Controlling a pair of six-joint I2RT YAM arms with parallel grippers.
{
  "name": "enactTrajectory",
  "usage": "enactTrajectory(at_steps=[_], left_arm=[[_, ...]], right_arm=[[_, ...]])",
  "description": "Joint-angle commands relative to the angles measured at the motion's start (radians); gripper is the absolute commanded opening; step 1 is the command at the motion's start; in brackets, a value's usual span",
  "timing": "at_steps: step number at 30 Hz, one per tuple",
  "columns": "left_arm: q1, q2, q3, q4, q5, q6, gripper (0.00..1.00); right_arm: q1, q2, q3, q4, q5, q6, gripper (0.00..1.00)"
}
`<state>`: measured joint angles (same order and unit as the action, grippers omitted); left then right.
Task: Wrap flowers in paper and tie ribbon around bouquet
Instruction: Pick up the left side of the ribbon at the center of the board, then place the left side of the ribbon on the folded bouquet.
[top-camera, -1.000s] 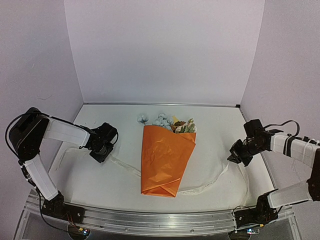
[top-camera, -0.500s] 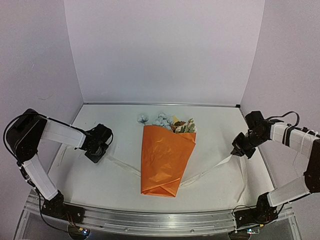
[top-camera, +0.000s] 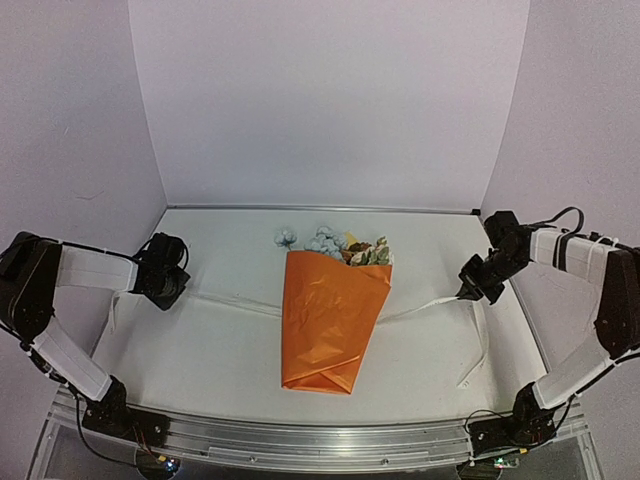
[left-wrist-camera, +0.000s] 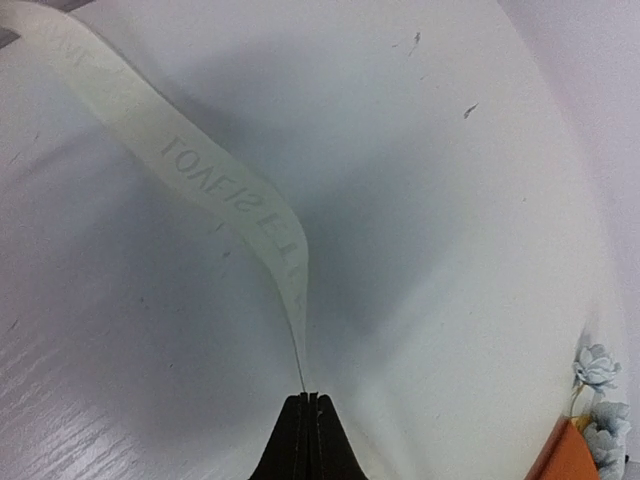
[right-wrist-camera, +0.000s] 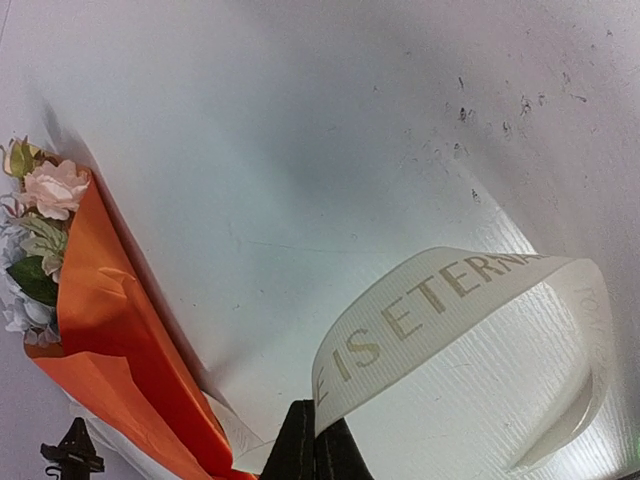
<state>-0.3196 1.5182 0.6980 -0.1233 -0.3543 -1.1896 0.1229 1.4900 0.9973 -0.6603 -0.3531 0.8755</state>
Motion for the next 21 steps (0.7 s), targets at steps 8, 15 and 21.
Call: enactTrajectory(at_steps=[8,15,21], left_arm=[[0.056,-0.028,-0.014,0.235,0.268,0.113,0.0],[0.009,-0.045,0.076,0.263,0.306,0.238,0.0],[-0.203,0.012,0.229,0.341,0.32,0.469,0.0]], right_arm=[[0.036,0.041,0.11,-0.034,0.052,-0.07,0.0],[0.087,0.033,0.162,-0.118,0.066,-0.101,0.0],[0.086,0.013,0.124,-0.117,0.083,-0.113,0.0]])
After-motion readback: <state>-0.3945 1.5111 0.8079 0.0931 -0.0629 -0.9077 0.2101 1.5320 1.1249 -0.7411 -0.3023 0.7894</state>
